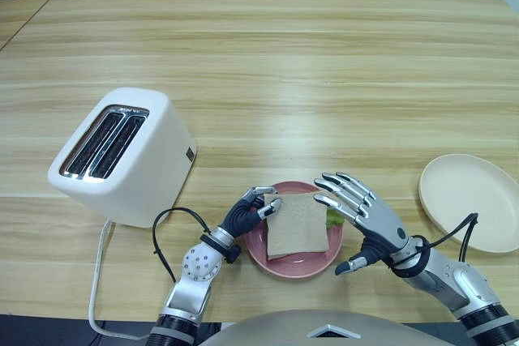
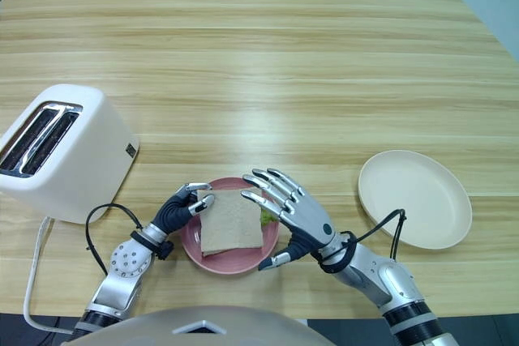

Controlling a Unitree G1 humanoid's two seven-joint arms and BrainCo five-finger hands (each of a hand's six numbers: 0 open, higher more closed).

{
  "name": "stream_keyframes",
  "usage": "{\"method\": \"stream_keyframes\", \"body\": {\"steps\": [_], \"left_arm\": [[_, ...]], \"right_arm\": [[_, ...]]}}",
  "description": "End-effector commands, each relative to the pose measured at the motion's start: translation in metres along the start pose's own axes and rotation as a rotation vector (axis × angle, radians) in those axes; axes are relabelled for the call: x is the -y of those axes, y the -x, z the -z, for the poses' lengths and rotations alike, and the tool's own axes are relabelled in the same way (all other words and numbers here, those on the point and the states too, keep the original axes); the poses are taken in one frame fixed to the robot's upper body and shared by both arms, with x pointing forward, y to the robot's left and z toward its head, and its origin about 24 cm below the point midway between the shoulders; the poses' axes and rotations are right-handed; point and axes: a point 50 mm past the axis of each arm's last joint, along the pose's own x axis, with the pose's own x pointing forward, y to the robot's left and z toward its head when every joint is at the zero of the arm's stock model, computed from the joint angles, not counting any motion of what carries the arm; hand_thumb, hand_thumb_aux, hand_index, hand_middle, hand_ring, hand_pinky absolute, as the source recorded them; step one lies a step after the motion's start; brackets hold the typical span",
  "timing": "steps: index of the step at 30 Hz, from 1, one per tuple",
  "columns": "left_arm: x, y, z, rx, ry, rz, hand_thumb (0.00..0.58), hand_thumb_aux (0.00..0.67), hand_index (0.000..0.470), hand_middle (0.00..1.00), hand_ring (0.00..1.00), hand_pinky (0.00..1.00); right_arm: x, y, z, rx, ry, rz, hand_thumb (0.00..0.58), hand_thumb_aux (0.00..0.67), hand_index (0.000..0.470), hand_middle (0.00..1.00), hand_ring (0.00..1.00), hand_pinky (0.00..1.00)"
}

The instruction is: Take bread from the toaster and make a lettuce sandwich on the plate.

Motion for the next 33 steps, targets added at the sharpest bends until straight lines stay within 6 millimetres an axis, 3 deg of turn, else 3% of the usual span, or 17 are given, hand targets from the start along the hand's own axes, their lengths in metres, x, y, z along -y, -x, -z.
{"method": "stream_keyframes", "body": {"steps": [1,8,14,21,23,28,29,30,31,32,33], "left_arm": [[0.003,0.003,0.012,-0.057,-0.032,0.006,0.580,0.670,0.470,1.00,1.00,1.00],[0.002,0.002,0.020,-0.072,-0.066,-0.019,0.580,0.670,0.470,1.00,1.00,1.00],[0.002,0.000,0.023,-0.073,-0.075,-0.021,0.580,0.670,0.470,1.00,1.00,1.00],[0.004,0.000,0.023,-0.069,-0.090,-0.017,0.580,0.670,0.470,1.00,1.00,1.00],[0.002,0.000,0.021,-0.053,-0.143,-0.016,0.580,0.670,0.470,1.00,1.00,1.00],[-0.019,-0.007,-0.004,0.100,-0.469,-0.102,0.580,0.670,0.470,1.00,1.00,1.00],[-0.024,-0.008,-0.011,0.132,-0.522,-0.131,0.580,0.670,0.470,0.90,0.90,0.90],[-0.029,-0.008,-0.018,0.161,-0.583,-0.163,0.550,0.518,0.363,0.51,0.51,0.51],[-0.035,-0.008,-0.025,0.192,-0.648,-0.202,0.478,0.389,0.273,0.29,0.29,0.29],[-0.040,-0.007,-0.031,0.217,-0.697,-0.240,0.322,0.223,0.157,0.15,0.15,0.15],[-0.046,-0.006,-0.038,0.241,-0.739,-0.283,0.000,0.000,0.000,0.00,0.00,0.00]], "right_arm": [[0.005,-0.004,-0.009,0.036,-0.050,0.030,0.000,0.000,0.000,0.00,0.00,0.00],[-0.029,0.012,-0.033,0.106,-0.284,-0.249,0.000,0.000,0.000,0.00,0.00,0.00],[-0.057,0.024,-0.011,-0.004,-0.298,-0.393,0.000,0.000,0.000,0.00,0.00,0.00],[-0.070,0.035,0.009,-0.129,-0.268,-0.464,0.000,0.000,0.000,0.00,0.00,0.00],[-0.073,0.039,0.009,-0.143,-0.282,-0.502,0.000,0.000,0.000,0.00,0.00,0.00],[-0.078,0.046,0.013,-0.195,-0.305,-0.565,0.000,0.000,0.000,0.00,0.00,0.00],[-0.079,0.047,0.015,-0.207,-0.301,-0.574,0.000,0.000,0.000,0.00,0.00,0.00],[-0.079,0.048,0.016,-0.215,-0.298,-0.582,0.000,0.000,0.000,0.00,0.00,0.00],[-0.079,0.048,0.017,-0.221,-0.296,-0.590,0.000,0.000,0.000,0.00,0.00,0.00],[-0.080,0.049,0.018,-0.224,-0.295,-0.595,0.000,0.000,0.000,0.00,0.00,0.00],[-0.080,0.049,0.018,-0.224,-0.296,-0.600,0.000,0.000,0.000,0.00,0.00,0.00]]}}
